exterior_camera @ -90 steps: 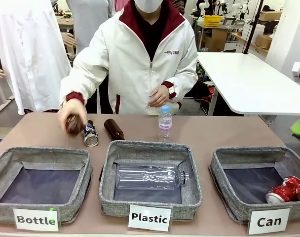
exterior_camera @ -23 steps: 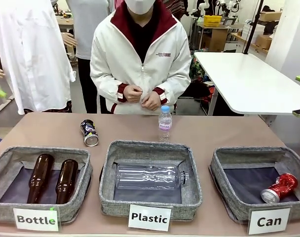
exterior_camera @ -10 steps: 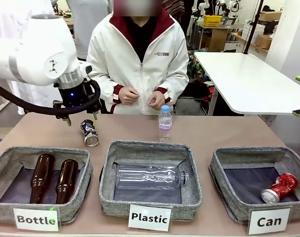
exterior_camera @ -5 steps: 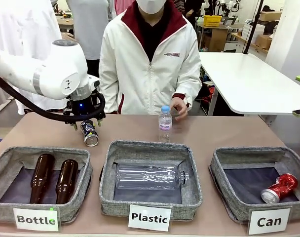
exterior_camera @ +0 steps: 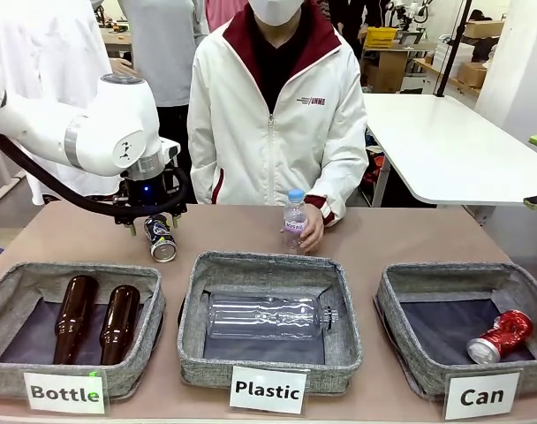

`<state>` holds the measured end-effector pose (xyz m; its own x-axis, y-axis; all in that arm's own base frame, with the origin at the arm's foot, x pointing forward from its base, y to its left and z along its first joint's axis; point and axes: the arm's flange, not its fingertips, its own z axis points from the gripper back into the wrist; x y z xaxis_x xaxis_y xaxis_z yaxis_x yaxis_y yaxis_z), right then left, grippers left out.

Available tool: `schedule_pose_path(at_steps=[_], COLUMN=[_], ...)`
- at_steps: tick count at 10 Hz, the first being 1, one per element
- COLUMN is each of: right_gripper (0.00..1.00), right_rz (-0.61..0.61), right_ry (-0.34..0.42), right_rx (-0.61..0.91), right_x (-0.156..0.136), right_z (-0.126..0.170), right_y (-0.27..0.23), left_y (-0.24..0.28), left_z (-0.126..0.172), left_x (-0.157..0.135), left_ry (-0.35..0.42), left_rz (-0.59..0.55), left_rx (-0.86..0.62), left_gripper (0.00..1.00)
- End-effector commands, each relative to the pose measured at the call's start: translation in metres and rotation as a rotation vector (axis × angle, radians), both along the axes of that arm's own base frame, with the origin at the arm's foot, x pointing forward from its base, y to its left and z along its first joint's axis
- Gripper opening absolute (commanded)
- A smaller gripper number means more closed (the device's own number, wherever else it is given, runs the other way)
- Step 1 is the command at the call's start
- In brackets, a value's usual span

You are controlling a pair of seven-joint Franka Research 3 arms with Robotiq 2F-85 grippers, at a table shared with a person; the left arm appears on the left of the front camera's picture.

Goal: Sort the can waste into the basket.
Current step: Pick up the can waste from the table and place it in the right Fabric basket.

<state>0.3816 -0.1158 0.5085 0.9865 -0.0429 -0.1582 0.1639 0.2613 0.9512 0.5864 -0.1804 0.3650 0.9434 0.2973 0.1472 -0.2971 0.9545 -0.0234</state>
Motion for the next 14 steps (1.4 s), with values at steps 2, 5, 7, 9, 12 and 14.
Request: schedule_pose_path(at_steps=[2,5,7,9,12,14], right_gripper=[1.0,1.0,1.0,1.0,1.0,1.0], right_rz=[0.014,0.014,0.014,0.014,0.014,0.014], right_ry=[-0.017,-0.017,-0.017,-0.017,-0.017,-0.017], right_rx=[0.0,0.0,0.0,0.0,0.0,0.0], right_x=[-0.001,-0.001,-0.001,-0.001,-0.001,-0.001], right_z=[0.002,0.002,0.002,0.002,0.002,0.002], right_y=[-0.002,-0.002,-0.002,-0.002,-0.002,-0.002], left_y=[-0.007,-0.001,0.003,0.006,0.006,0.007], left_z=[-0.006,-0.032,-0.039,-0.038,-0.039,-0.04], left_x=[0.009,0.018,0.017,0.018,0.017,0.016], left_ry=[-0.006,0.006,0.022,0.02,0.015,0.015], left_rz=[0.098,-0.004,-0.002,0.003,-0.007,-0.007], left_rx=[-0.013,-0.017,-0.026,-0.022,-0.033,-0.034], left_gripper=[1.0,1.0,1.0,0.4,0.35,0.0])
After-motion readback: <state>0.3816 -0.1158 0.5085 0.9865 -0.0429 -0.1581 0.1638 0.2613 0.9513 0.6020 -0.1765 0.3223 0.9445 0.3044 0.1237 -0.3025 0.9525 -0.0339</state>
